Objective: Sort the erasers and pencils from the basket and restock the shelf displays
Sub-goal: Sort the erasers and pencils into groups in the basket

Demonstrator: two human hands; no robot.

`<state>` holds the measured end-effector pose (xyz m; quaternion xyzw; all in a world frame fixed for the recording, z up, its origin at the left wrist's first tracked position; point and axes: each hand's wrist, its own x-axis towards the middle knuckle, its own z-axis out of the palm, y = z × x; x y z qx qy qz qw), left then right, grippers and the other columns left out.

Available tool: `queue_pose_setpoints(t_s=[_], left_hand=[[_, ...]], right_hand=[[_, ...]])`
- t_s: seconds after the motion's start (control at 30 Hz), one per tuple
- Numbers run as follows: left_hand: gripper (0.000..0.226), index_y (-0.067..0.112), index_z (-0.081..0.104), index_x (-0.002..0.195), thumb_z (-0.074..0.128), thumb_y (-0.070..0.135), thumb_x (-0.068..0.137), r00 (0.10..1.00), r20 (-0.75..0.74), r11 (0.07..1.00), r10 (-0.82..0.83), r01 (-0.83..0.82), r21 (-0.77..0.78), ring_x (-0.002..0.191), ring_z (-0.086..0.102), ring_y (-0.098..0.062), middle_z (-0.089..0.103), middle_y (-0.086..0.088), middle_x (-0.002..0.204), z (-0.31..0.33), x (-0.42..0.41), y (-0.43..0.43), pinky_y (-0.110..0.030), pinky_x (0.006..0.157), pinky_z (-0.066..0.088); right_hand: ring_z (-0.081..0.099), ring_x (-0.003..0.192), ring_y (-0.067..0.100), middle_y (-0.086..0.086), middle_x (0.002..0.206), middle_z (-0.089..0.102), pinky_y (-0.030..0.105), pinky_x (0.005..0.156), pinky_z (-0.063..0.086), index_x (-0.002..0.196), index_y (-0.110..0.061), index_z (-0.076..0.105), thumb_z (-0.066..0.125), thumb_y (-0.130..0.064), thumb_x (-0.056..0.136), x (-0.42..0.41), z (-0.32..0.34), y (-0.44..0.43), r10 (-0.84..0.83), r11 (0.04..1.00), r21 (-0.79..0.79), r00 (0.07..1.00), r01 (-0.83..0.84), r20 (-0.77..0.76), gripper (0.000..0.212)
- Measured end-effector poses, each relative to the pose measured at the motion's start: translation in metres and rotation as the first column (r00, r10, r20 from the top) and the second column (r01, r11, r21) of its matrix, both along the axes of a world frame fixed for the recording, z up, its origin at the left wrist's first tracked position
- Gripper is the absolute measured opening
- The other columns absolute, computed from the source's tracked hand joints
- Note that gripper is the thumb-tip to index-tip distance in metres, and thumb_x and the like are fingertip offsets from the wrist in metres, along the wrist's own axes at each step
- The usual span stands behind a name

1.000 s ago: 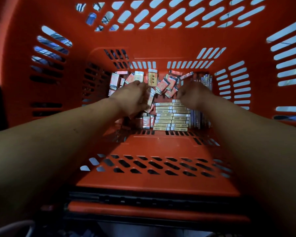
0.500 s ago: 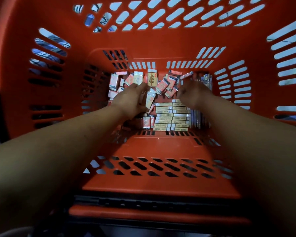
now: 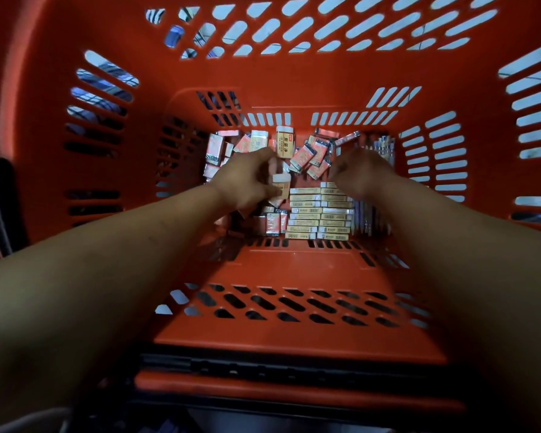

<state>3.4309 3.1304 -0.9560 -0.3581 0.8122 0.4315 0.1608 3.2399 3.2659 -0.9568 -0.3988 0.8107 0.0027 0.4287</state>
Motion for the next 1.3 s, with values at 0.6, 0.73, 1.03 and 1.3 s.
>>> queue_pose_setpoints(t_s=[0.6,0.73,1.03,1.3], left_hand=[[0.032,0.000,0.065,0.117,0.059,0.021,0.094,0.882,-0.175,0.865,-0.437,0.358,-0.352,0.082,0.060,-0.042,0.056,-0.010,0.097,-0.003,-0.024,0.031,-0.032,0.070,0.052],[0.029,0.000,0.072,0.115,0.060,0.012,0.092,0.858,-0.194,0.857,-0.475,0.401,-0.324,0.084,0.064,-0.038,0.059,-0.014,0.100,-0.012,-0.023,0.034,-0.032,0.077,0.053],[0.026,0.011,0.077,0.114,0.065,0.005,0.092,0.954,-0.179,0.964,-0.242,0.215,-0.159,0.098,0.069,-0.028,0.072,-0.009,0.109,-0.007,-0.023,0.026,-0.032,0.086,0.053],[0.009,0.013,0.070,0.092,0.061,0.014,0.094,0.998,0.049,0.998,-0.040,0.042,-0.049,0.074,0.068,-0.021,0.073,-0.002,0.081,0.006,-0.021,0.017,-0.032,0.071,0.057]], right_hand=[[0.063,0.098,0.033,0.024,0.103,0.062,0.035,0.075,0.046,0.080,-0.014,0.052,0.041,-0.016,0.100,0.002,-0.002,-0.001,0.013,1.000,0.004,1.000,-0.013,-0.015,0.023],[0.053,0.087,0.026,0.013,0.093,0.051,0.035,0.074,0.045,0.081,-0.014,0.050,0.041,-0.016,0.100,0.001,-0.001,0.000,-0.006,1.000,0.003,1.000,0.006,-0.004,0.021],[0.065,0.103,0.030,0.012,0.112,0.071,0.044,0.091,0.056,0.106,-0.009,0.072,0.044,-0.020,0.098,-0.004,0.005,0.005,-0.007,1.000,0.004,1.000,0.007,0.007,0.031],[0.063,0.092,0.030,0.011,0.090,0.064,0.030,0.072,0.042,0.078,-0.010,0.058,0.053,-0.019,0.098,-0.016,0.023,0.012,-0.187,0.982,-0.036,0.980,0.185,-0.074,0.023]])
